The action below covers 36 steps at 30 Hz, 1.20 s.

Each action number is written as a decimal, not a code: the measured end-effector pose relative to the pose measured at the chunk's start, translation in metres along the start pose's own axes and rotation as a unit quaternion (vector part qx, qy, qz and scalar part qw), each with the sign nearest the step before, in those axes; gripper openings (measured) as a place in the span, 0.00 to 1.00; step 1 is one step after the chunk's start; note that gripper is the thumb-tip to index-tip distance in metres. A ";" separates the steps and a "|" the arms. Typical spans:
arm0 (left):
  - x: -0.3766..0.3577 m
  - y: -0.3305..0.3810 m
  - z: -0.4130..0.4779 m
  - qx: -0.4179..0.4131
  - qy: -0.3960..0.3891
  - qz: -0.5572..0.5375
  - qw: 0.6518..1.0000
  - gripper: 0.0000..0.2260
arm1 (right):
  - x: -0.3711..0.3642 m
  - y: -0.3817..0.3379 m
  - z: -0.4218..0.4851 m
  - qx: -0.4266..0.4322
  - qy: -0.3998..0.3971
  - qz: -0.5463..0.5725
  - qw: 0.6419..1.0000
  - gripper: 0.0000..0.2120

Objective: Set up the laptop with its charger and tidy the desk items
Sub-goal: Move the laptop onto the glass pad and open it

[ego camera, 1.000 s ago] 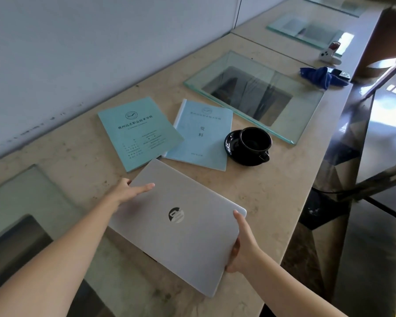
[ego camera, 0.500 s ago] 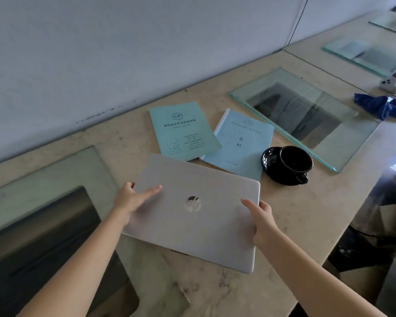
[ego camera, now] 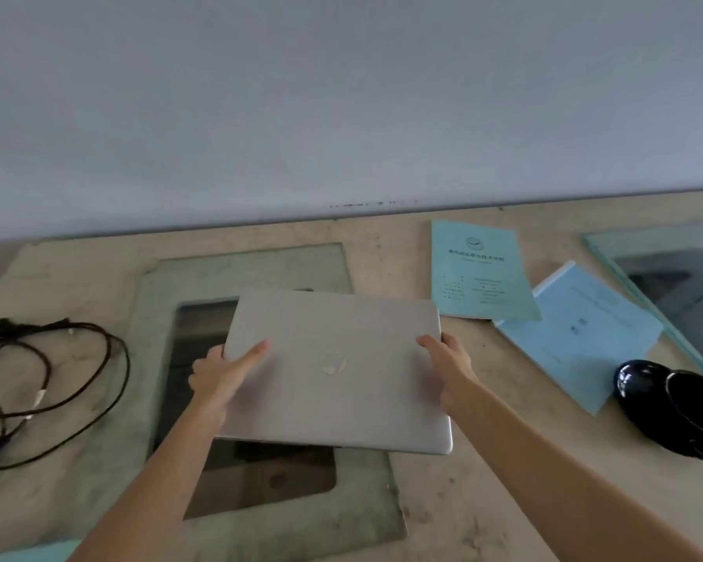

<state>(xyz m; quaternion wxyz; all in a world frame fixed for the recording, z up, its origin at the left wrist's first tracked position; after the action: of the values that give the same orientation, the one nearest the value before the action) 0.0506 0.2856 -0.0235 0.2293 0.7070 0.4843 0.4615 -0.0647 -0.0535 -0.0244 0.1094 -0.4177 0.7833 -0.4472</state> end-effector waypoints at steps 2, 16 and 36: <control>0.026 -0.018 -0.002 0.004 0.024 -0.019 1.000 0.36 | -0.029 0.004 -0.010 0.006 -0.019 -0.025 1.000 0.23; 0.114 -0.112 0.003 0.031 0.150 0.024 0.988 0.22 | -0.132 0.050 -0.041 0.036 -0.041 -0.233 0.971 0.23; 0.089 -0.125 0.027 0.043 0.097 0.069 0.992 0.28 | -0.134 0.047 -0.027 0.031 -0.036 -0.310 0.950 0.20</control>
<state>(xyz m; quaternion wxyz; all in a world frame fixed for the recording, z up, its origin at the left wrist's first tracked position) 0.0240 0.4218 -0.0946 0.1177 0.6998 0.4740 0.5213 -0.0215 0.0750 -0.0731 0.0063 -0.6523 0.5966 -0.4676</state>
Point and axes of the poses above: each hand's wrist, its own z-axis towards the middle knuckle, its own x-axis out of the back of the hand, y = z × x, the point moved 7 cm from there along z, towards the middle knuckle
